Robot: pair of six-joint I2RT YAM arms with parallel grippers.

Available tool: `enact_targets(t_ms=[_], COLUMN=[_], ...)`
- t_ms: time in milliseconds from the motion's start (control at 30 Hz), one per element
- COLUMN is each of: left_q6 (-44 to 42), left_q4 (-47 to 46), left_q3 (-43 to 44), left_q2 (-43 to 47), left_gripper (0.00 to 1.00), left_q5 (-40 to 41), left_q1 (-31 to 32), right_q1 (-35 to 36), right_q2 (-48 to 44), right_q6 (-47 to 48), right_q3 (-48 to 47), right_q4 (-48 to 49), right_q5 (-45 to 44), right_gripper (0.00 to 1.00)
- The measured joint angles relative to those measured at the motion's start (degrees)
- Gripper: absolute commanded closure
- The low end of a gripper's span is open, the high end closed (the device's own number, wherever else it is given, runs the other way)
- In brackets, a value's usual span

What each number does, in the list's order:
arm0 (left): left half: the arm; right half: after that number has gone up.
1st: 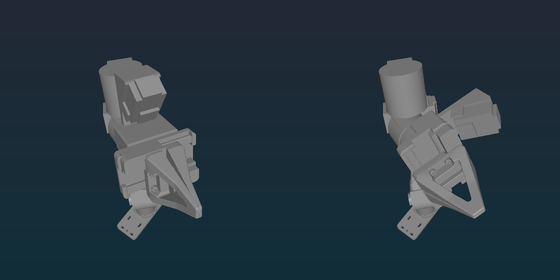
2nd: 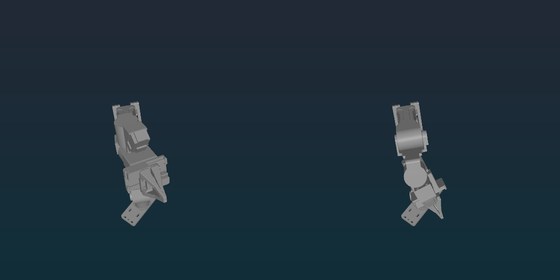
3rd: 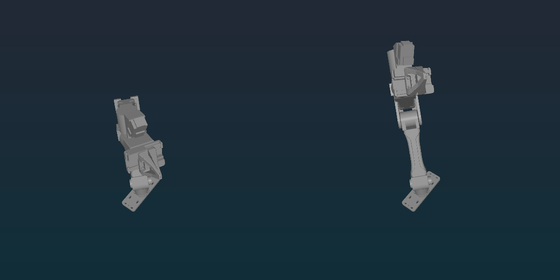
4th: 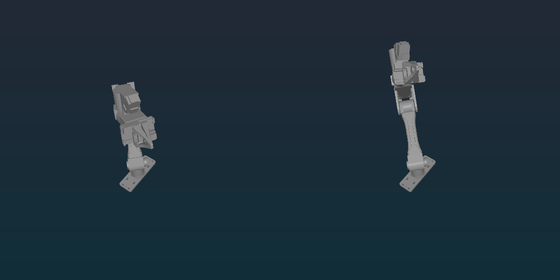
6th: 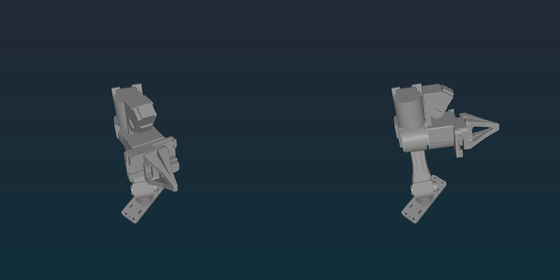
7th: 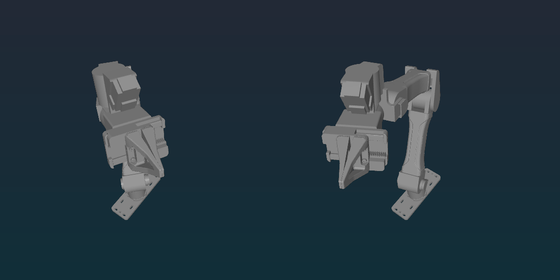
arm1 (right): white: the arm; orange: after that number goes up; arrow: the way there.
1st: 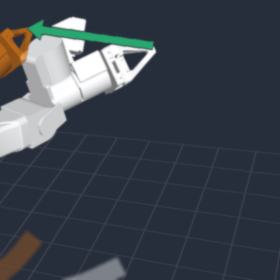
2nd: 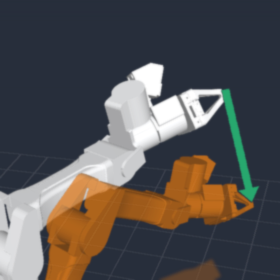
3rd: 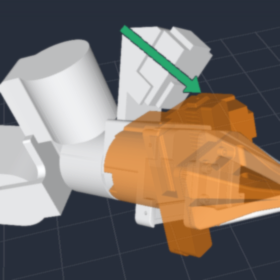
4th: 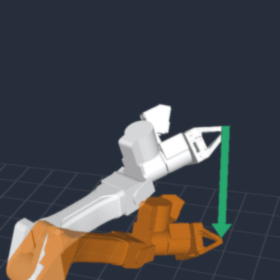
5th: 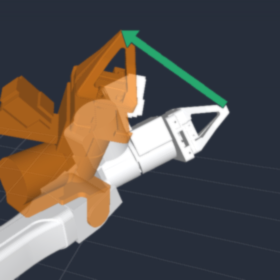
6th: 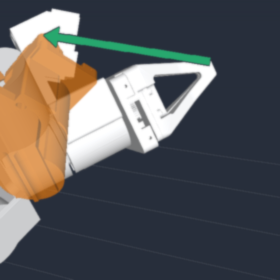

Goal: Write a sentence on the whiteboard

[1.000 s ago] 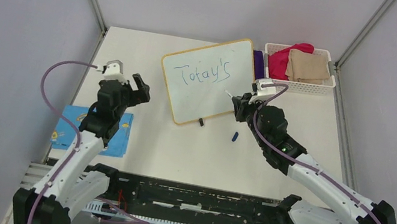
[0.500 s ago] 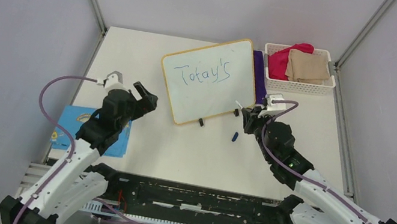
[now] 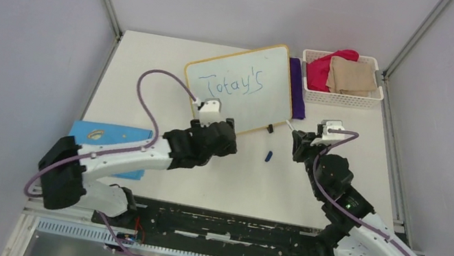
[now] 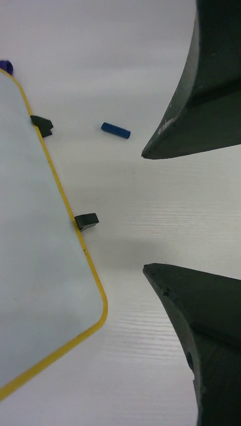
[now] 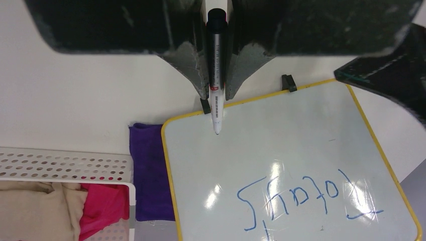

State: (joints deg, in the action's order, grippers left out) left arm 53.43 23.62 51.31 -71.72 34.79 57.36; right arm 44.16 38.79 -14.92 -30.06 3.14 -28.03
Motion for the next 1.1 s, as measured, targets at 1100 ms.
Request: enact_targets(t_ms=[1100], left_q6=[2.1], left_q4=[-3.9], left_q3=[13.5], left_q2=[-34.6], left_gripper=[0.46], left_q5=[10.3], left_q1=[0.5], right_q1=[0.0], right_q2=[-5.5], right_q6=[2.8], right_q3=[1.6], right_q4=[-2.4], right_q5=[-2.4], right_gripper=[1.0])
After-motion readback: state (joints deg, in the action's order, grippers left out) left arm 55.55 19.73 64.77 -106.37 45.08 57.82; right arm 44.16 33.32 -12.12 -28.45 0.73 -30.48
